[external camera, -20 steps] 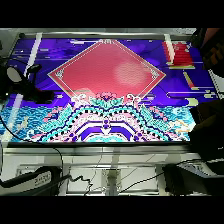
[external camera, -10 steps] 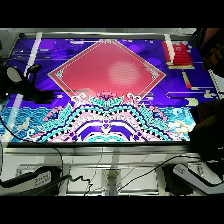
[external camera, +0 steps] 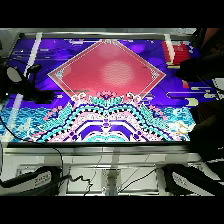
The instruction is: Fold the clothes and pants, and hang the long-sleeved shirts on hangers.
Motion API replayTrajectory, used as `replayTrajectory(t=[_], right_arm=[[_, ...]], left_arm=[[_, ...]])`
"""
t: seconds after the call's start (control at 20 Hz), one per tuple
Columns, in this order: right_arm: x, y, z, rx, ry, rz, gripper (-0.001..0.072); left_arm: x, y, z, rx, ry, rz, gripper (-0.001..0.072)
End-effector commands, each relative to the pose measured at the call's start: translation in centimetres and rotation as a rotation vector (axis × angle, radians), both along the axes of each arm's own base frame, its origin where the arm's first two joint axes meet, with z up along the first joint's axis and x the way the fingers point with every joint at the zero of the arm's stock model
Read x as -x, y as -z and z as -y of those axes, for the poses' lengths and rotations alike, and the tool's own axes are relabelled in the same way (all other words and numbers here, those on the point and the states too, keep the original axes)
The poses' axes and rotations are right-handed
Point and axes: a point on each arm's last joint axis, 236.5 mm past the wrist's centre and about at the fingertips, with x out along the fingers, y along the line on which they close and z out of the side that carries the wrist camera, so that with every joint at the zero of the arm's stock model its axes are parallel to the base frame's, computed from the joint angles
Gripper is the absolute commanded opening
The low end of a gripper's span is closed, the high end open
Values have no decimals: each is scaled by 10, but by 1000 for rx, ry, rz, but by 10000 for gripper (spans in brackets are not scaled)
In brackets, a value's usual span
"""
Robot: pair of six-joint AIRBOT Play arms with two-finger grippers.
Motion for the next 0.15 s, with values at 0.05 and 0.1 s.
replayTrajectory(t=[0.05,0.1], right_arm=[[2,8,22,133,121,-20,18],[3,8,18,119,108,-22,18]], left_arm=[[0,0,0,0,-1,-1,16],[0,0,-1,-1,-1,-1,16]])
